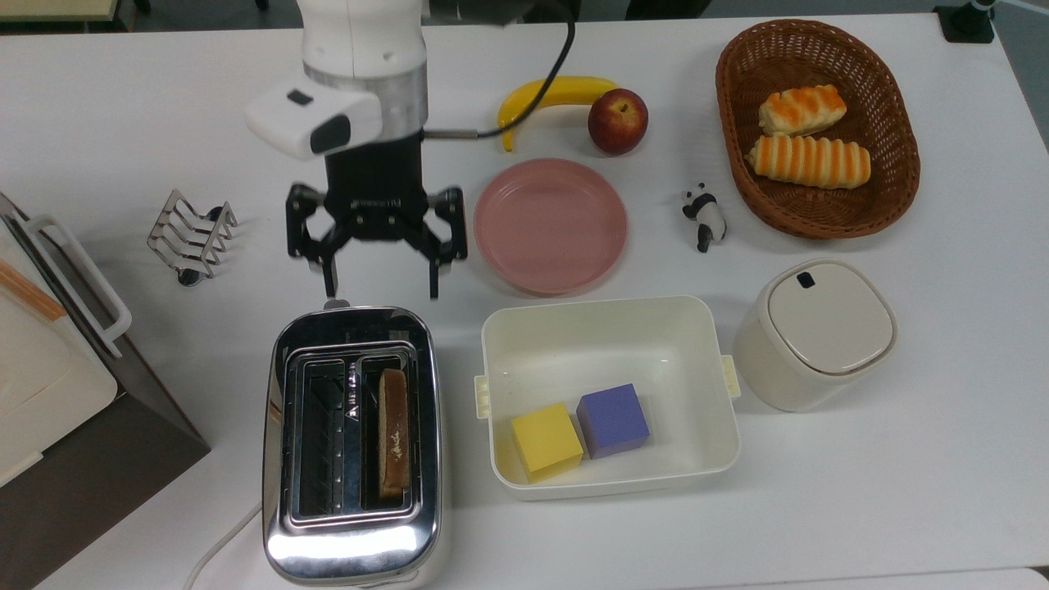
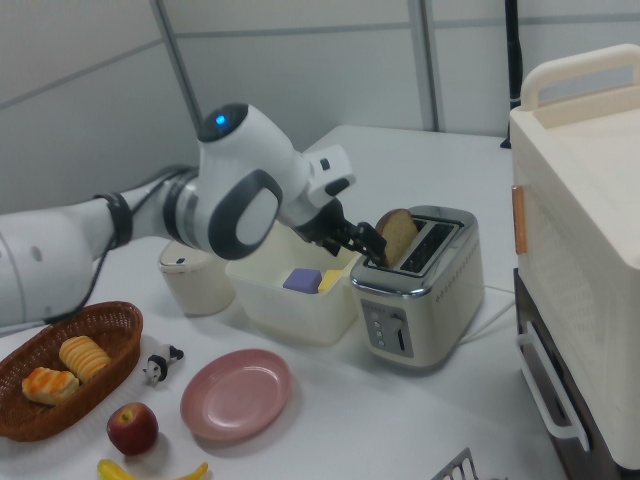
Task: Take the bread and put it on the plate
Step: 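Lower the open gripper around the bread slice in the toaster slot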
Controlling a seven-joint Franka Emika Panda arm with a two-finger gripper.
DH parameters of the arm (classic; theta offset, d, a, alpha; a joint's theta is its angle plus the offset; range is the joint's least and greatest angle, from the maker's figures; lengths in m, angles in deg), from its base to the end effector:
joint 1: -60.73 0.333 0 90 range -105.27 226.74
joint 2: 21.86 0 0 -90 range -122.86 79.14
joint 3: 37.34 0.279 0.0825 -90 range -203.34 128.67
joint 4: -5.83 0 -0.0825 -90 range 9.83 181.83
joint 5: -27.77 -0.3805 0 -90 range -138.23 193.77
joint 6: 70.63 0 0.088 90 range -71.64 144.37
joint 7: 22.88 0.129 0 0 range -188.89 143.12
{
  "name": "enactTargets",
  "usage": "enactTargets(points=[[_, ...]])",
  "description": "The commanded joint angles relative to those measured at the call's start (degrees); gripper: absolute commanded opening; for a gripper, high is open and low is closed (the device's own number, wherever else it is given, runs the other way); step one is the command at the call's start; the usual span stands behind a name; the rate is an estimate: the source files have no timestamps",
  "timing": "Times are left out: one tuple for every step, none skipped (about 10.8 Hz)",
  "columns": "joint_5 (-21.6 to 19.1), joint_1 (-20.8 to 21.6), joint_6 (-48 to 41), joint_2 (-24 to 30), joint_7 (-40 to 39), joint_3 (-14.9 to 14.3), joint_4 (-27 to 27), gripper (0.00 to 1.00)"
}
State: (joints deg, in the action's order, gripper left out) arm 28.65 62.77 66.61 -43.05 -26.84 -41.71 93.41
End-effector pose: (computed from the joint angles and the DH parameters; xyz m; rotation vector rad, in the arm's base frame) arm 0.7030 -0.0222 0.4482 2.9816 0.0734 0.7538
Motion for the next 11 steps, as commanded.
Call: enactTargets(points=[[0.1,0.5,7.6,-3.7,0.8,-0.2,-1.4,0.88],[0.2,0.6,11.3,-4.9,0.5,-0.1,-1.8,0.83],[0.7,0.7,14.4,-5.7,0.4,-0.1,-1.9,0.81],[2.1,0.6,16.7,-6.1,0.3,-0.1,-1.9,0.71],[3.5,0.6,17.6,-6.5,0.1,-0.1,-2.0,0.59],[5.1,0.6,18.1,-6.6,-0.4,0.0,-1.9,0.41],[5.6,0.6,18.2,-6.5,-0.3,0.0,-1.8,0.29],[5.7,0.6,18.1,-6.5,-0.2,0.0,-1.7,0.17],[5.7,0.7,18.2,-6.5,-0.2,0.0,-1.6,0.12],[5.7,0.7,18.2,-6.5,-0.1,0.0,-1.7,0.11],[5.6,0.6,18.2,-6.4,0.0,0.0,-1.9,0.11]])
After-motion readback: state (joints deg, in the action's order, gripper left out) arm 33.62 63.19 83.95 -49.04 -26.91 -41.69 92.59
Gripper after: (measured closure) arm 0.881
